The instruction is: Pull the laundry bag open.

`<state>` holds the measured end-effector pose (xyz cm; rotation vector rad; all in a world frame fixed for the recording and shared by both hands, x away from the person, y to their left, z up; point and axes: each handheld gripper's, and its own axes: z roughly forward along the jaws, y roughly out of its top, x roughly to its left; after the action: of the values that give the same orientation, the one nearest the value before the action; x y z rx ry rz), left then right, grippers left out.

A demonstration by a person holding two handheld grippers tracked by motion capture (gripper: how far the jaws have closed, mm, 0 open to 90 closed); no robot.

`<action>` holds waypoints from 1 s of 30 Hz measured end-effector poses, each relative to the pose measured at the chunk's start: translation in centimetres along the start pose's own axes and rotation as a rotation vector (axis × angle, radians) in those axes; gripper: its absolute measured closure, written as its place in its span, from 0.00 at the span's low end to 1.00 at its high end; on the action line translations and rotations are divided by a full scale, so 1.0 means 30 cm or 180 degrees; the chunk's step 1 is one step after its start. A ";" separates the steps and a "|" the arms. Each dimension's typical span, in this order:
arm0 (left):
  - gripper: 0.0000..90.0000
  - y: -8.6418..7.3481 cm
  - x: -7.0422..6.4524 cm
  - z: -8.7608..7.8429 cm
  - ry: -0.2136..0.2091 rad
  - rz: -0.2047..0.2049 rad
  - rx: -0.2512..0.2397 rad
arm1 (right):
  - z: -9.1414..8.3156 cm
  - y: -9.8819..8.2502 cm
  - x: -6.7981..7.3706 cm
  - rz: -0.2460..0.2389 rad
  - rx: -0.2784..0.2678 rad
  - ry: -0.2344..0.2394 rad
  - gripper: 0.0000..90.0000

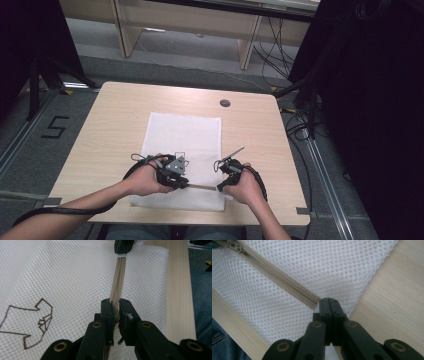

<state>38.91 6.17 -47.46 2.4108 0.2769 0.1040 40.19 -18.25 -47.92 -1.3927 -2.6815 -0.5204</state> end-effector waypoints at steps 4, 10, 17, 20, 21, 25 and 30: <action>0.91 -0.012 0.003 -0.006 -0.0015 -0.0023 -0.0035 | 0.000 -0.001 0.000 -0.0001 -0.0006 -0.0003 1.00; 0.91 -0.027 0.008 -0.020 -0.0009 -0.0064 -0.0036 | 0.000 0.000 -0.002 -0.0013 -0.0005 0.0011 1.00; 0.91 -0.035 0.007 -0.035 0.0015 -0.0008 -0.0044 | 0.001 0.000 -0.001 -0.0039 -0.0009 -0.0011 1.00; 0.91 -0.045 0.010 -0.043 -0.0001 -0.0052 -0.0090 | 0.000 -0.001 0.001 -0.0006 -0.0004 -0.0016 1.00; 0.91 -0.049 0.012 -0.045 -0.0007 -0.0076 -0.0077 | 0.000 -0.001 0.001 -0.0009 -0.0005 -0.0013 1.00; 0.91 -0.057 0.010 -0.052 0.0003 -0.0072 -0.0066 | 0.001 0.000 -0.001 -0.0044 -0.0016 -0.0012 1.00; 0.91 -0.064 0.010 -0.060 0.0026 -0.0083 -0.0050 | 0.001 -0.002 0.001 -0.0010 -0.0015 -0.0016 1.00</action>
<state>38.60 8.80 -47.36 2.3908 0.3102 0.1039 40.14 -18.24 -47.94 -1.3928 -2.6886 -0.5245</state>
